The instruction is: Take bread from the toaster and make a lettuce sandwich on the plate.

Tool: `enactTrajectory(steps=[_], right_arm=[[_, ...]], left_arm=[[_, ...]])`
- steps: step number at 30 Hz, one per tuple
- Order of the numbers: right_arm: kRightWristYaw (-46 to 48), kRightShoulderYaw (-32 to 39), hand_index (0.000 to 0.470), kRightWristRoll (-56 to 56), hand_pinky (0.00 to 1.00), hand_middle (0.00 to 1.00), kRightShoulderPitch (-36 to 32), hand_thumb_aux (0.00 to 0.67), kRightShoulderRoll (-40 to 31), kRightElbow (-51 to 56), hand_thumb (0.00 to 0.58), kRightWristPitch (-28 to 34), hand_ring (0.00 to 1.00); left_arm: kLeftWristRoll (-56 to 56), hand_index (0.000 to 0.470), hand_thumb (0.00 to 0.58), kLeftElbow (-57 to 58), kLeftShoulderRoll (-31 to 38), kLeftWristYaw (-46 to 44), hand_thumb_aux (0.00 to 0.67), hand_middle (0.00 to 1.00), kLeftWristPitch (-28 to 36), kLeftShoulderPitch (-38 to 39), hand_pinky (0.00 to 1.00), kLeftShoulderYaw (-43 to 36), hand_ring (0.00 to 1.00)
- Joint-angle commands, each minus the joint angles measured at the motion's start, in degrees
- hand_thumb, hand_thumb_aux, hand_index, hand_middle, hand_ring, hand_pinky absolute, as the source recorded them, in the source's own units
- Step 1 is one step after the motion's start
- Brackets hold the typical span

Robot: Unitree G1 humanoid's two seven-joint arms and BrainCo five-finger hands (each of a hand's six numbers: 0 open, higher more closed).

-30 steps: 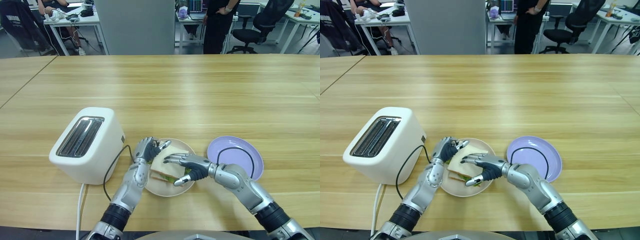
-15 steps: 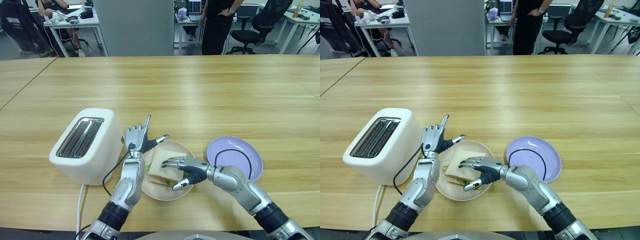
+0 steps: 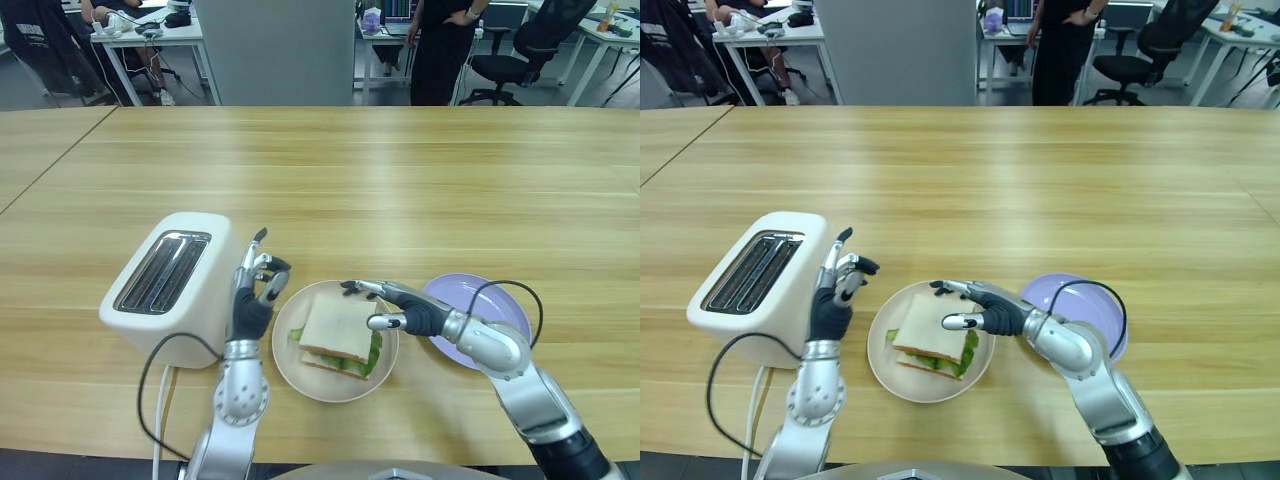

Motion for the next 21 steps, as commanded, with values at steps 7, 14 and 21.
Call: enactTrajectory(steps=[7,14,21], right_arm=[[10.1,0.6,0.323,23.2,1.00,1.00,18.1,0.470,-3.6,-12.4,0.528,3.1,1.00],[17.8,2.3,0.460,39.6,1.00,1.00,25.7,0.670,-8.0,-16.1,0.580,3.7,1.00],[16.8,5.8,0.460,36.0,1.00,1.00,25.2,0.670,-11.1,-9.8,0.580,7.3,1.00]], left_arm=[[-17.3,0.011,0.027,-9.5,8.7,-17.6,0.016,0.95,-8.6,18.0,0.95,-6.8,0.95],[-25.6,0.460,0.580,-12.2,19.1,-29.1,0.670,1.00,-15.6,30.8,1.00,-12.7,1.00],[-28.6,0.460,0.580,-5.6,22.9,-33.3,0.670,1.00,-14.1,33.3,1.00,-11.9,1.00]])
